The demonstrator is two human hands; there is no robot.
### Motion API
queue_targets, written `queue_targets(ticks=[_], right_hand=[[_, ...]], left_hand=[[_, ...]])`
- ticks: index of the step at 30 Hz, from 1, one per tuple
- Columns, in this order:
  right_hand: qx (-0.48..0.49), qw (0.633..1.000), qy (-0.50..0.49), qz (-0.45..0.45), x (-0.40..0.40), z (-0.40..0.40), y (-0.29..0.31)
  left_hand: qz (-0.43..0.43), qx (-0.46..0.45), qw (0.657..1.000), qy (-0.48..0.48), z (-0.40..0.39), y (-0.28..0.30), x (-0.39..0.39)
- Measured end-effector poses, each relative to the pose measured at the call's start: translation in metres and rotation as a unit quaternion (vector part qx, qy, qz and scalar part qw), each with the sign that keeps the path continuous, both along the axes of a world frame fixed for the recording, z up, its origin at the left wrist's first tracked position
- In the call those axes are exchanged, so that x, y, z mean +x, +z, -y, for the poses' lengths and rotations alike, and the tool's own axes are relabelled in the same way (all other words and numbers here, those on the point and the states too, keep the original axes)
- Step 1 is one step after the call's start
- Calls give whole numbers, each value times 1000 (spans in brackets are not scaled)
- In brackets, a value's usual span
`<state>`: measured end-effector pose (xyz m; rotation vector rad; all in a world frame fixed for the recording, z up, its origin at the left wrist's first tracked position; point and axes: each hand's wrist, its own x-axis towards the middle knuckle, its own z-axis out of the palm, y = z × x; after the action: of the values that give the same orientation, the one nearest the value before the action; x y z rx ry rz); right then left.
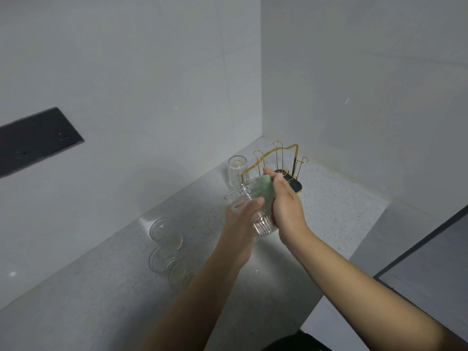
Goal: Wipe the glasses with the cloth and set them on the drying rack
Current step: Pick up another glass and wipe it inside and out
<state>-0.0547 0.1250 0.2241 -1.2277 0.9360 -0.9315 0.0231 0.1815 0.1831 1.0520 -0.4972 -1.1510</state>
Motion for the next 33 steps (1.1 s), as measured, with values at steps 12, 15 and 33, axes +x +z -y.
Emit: queue_targets(ticks=[12,15,33], right_hand=[[-84,996,9,36,-5,15,-12],[-98,991,7,92,-5,13,-10],[-201,974,-109,-7,3,37,-12]], left_hand=[[-33,9,970,-239,-11,26,21],[-162,-18,947,-276,-12,23,21],[-159,44,982,-93,-13,14,3]])
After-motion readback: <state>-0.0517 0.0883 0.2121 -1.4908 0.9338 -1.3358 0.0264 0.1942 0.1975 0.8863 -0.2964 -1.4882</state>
